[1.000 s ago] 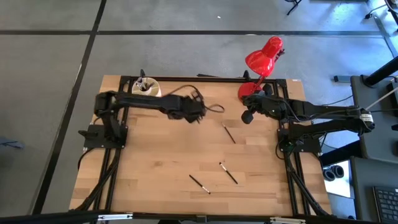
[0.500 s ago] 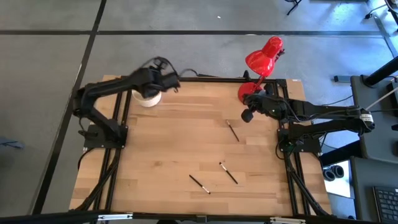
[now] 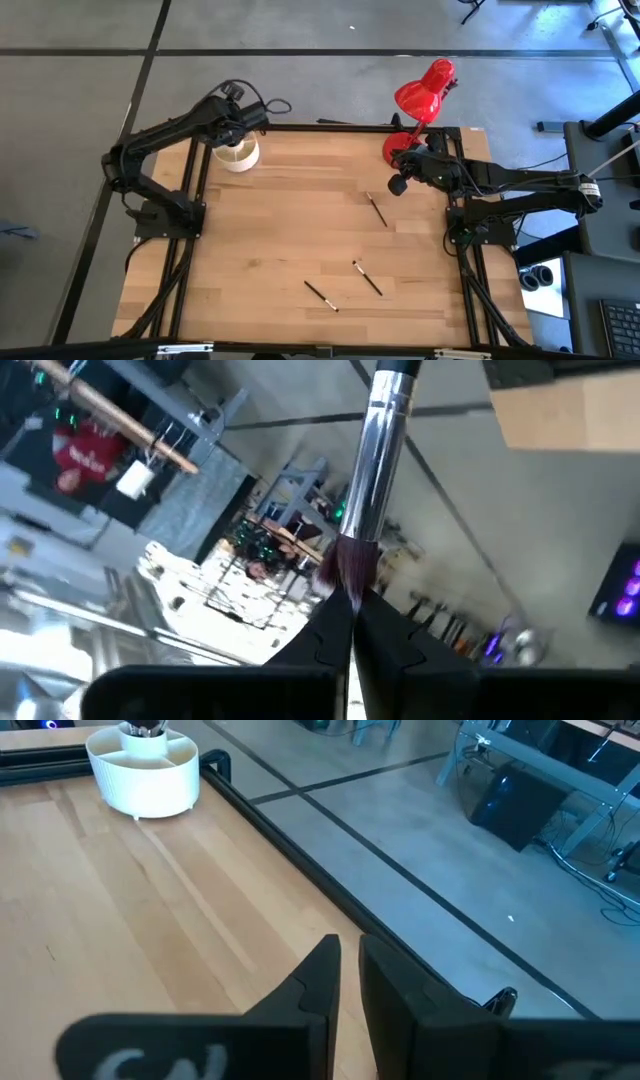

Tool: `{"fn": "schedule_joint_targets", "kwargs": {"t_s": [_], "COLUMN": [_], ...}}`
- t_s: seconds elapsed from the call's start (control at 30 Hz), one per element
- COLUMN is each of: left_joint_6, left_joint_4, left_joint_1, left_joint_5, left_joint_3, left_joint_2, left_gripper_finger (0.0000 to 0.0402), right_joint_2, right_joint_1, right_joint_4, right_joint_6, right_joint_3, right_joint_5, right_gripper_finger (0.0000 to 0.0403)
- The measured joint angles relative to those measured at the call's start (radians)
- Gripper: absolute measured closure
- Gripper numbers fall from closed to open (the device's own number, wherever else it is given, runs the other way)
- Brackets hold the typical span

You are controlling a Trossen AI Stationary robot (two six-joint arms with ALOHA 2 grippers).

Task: Put items in baskets/containers
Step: Put the blush brush into the organizer, then put the eyeshadow brush into the organizer

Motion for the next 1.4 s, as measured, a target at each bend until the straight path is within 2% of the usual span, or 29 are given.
{"fn": "schedule_joint_targets", "kwargs": {"t_s": [0.2, 0.4, 0.77, 0.93, 1.03, 1.1, 1.17, 1.27, 1.4], "left_joint_6": [0.051, 0.016, 0.014, 0.016, 0.015, -0.004, -0.036, -0.120, -0.284], "left_joint_4": [0.001, 0.049, 0.144, 0.143, 0.143, 0.145, 0.167, 0.176, 0.199], "left_joint_1": [0.007, 0.015, 0.014, 0.002, -0.001, -0.001, -0.001, -0.011, -0.043], "left_joint_5": [-0.088, -0.079, -0.070, -0.027, -0.041, -0.083, -0.109, -0.035, 0.133], "left_joint_3": [-0.157, -0.269, -0.302, -0.302, -0.302, -0.302, -0.302, -0.273, -0.207], "left_joint_2": [0.001, 0.001, 0.002, 0.002, 0.002, 0.002, 0.001, 0.001, 0.001], "left_gripper_finger": [0.0398, 0.0398, 0.0394, 0.0356, 0.0325, 0.0307, 0.0291, 0.0278, 0.0276], "right_joint_2": [0.000, 0.000, 0.000, 0.000, 0.000, 0.000, 0.004, 0.016, 0.039], "right_joint_1": [0.000, 0.000, 0.000, 0.000, 0.000, -0.011, -0.032, -0.066, -0.100], "right_joint_4": [0.000, 0.010, 0.028, 0.037, 0.032, 0.032, 0.030, 0.014, -0.009], "right_joint_6": [0.001, -0.006, -0.029, -0.044, -0.042, -0.023, -0.008, 0.009, 0.035], "right_joint_3": [0.000, 0.000, 0.000, 0.000, 0.000, 0.000, 0.000, 0.000, 0.000], "right_joint_5": [0.000, 0.000, 0.000, 0.000, -0.013, -0.074, -0.179, -0.292, -0.307], "right_gripper_finger": [0.0360, 0.0360, 0.0360, 0.0360, 0.0360, 0.0360, 0.0360, 0.0360, 0.0359]}}
